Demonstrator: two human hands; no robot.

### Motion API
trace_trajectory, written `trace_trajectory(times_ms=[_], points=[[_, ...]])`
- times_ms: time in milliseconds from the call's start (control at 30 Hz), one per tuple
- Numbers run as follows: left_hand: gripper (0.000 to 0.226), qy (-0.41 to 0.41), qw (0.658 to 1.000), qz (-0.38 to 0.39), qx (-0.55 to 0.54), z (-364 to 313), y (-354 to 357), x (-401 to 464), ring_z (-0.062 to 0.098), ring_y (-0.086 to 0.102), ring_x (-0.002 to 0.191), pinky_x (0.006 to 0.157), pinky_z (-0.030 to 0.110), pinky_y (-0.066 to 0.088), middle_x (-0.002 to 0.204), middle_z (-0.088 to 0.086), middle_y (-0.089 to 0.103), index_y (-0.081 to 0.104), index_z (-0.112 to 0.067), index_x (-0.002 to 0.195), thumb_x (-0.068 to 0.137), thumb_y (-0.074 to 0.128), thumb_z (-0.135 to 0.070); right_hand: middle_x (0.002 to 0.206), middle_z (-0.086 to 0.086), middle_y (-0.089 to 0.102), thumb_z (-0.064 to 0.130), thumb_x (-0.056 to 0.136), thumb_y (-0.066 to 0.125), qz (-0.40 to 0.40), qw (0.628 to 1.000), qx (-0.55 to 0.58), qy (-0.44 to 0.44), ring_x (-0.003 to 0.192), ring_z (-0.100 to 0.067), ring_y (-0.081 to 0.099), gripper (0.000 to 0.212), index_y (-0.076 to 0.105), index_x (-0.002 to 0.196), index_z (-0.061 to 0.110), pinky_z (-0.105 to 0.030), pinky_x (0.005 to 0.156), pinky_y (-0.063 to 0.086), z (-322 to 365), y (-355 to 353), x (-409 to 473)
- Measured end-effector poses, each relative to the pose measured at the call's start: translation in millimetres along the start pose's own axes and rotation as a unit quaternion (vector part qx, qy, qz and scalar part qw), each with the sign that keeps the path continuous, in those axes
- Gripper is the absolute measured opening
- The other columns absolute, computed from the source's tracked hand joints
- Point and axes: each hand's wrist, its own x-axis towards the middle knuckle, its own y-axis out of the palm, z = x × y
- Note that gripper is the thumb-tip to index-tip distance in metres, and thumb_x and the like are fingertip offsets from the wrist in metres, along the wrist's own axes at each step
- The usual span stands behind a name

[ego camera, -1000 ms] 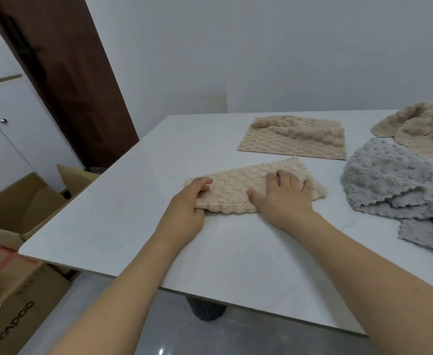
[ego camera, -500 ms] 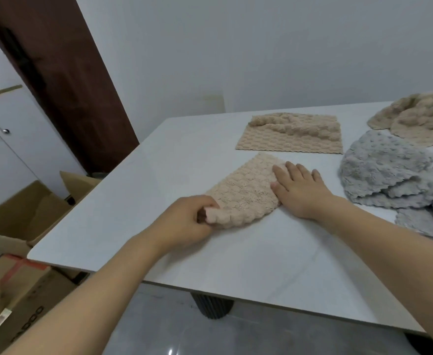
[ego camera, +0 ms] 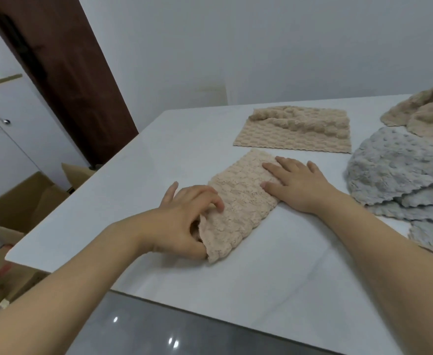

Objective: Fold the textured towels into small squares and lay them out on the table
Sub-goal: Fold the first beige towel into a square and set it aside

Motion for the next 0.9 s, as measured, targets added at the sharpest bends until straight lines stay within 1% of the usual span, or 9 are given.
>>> trace_trajectory(times_ms=[200, 267, 333, 567, 633, 700, 767, 833, 900], points=[[0.062, 0.018, 0.998, -0.032, 0.059, -25.9, 14.9, -18.5, -0.002, -0.001, 0.145, 0.115, 0.049, -0.023, 0.146, -0.021, 0.017, 0.034, -0.045, 0.124, 0.072, 0.064, -0.059, 0.162, 0.005, 0.005, 0.068, 0.09, 0.023, 0.008, 1.0, 0.001, -0.002, 0.148, -0.014, 0.003, 0.067, 0.013, 0.15, 0.043, -0.05, 0.118, -0.002, -0.8, -1.2, -0.7], [0.053, 0.01, 0.988, -0.093, 0.121, -25.5, 18.9, -21.7, 0.002, 0.007, 0.144, 0.115, 0.053, -0.021, 0.142, -0.02, 0.026, 0.043, -0.042, 0.122, 0.076, 0.054, -0.065, 0.162, 0.005, 0.005, 0.069, 0.09, 0.024, 0.01, 1.0, 0.004, -0.002, 0.148, -0.014, 0.003, 0.067, 0.014, 0.151, 0.042, -0.05, 0.118, -0.002, 0.3, -3.0, -1.6], [0.042, -0.001, 0.971, -0.147, 0.187, -22.9, 20.8, -20.6, 0.007, 0.025, 0.138, 0.117, 0.057, -0.014, 0.133, -0.017, 0.041, 0.053, -0.037, 0.117, 0.078, 0.046, -0.051, 0.162, 0.005, 0.005, 0.069, 0.09, 0.025, 0.011, 1.0, 0.006, -0.002, 0.148, -0.015, 0.003, 0.067, 0.014, 0.151, 0.042, -0.05, 0.118, -0.002, 1.1, -3.7, -2.8], [0.034, -0.041, 0.96, -0.103, 0.257, -32.1, 10.7, -2.4, 0.014, 0.048, 0.116, 0.121, 0.049, 0.005, 0.117, -0.011, 0.054, 0.052, -0.029, 0.12, 0.087, 0.05, -0.024, 0.162, 0.003, 0.004, 0.069, 0.09, 0.025, 0.014, 1.0, 0.012, 0.002, 0.148, -0.015, 0.001, 0.069, 0.013, 0.151, 0.041, -0.049, 0.118, -0.003, 2.7, -5.4, -5.5], [0.026, -0.077, 0.968, -0.155, 0.181, -29.4, -1.8, 6.8, 0.017, 0.054, 0.1, 0.116, 0.043, 0.023, 0.1, -0.01, 0.06, 0.052, -0.029, 0.109, 0.084, 0.052, -0.02, 0.162, 0.003, 0.003, 0.068, 0.091, 0.026, 0.017, 1.0, 0.019, 0.003, 0.149, -0.015, 0.0, 0.068, 0.013, 0.152, 0.039, -0.049, 0.118, -0.004, 3.5, -6.9, -5.7], [0.02, -0.103, 0.965, -0.24, 0.035, -29.4, -19.0, 18.2, 0.018, 0.059, 0.086, 0.09, 0.037, 0.047, 0.085, -0.009, 0.063, 0.05, -0.031, 0.099, 0.084, 0.056, -0.02, 0.162, 0.003, 0.004, 0.067, 0.091, 0.029, 0.018, 0.999, 0.035, 0.003, 0.149, -0.015, 0.0, 0.069, 0.015, 0.152, 0.038, -0.048, 0.118, -0.005, 4.3, -7.6, -6.3], [0.021, -0.098, 0.955, -0.268, -0.079, -35.3, -35.6, 33.6, 0.016, 0.059, 0.08, 0.072, 0.035, 0.05, 0.081, -0.009, 0.063, 0.052, -0.032, 0.098, 0.083, 0.058, -0.019, 0.161, 0.004, 0.01, 0.065, 0.092, 0.032, 0.01, 0.998, 0.065, 0.0, 0.148, -0.013, 0.004, 0.066, 0.023, 0.15, 0.037, -0.047, 0.119, -0.005, 3.4, -8.8, -7.7], [0.026, -0.072, 0.952, -0.257, -0.151, -40.6, -48.6, 54.1, 0.014, 0.06, 0.09, 0.078, 0.033, 0.053, 0.087, -0.013, 0.063, 0.055, -0.036, 0.104, 0.082, 0.059, -0.023, 0.155, 0.008, 0.029, 0.057, 0.097, 0.034, -0.016, 0.981, 0.195, 0.012, 0.145, -0.01, 0.018, 0.052, 0.041, 0.142, 0.034, -0.043, 0.12, 0.002, -1.2, -11.7, -7.1], [0.027, -0.045, 0.957, -0.248, -0.146, -46.2, -55.7, 79.6, 0.014, 0.056, 0.105, 0.096, 0.038, 0.048, 0.096, -0.016, 0.064, 0.055, -0.041, 0.105, 0.081, 0.059, -0.031, 0.133, 0.011, 0.053, 0.043, 0.098, 0.04, -0.077, 0.885, 0.453, 0.072, 0.129, -0.012, 0.044, 0.034, 0.065, 0.117, 0.031, -0.037, 0.111, 0.029, -3.7, -16.6, -6.0]])
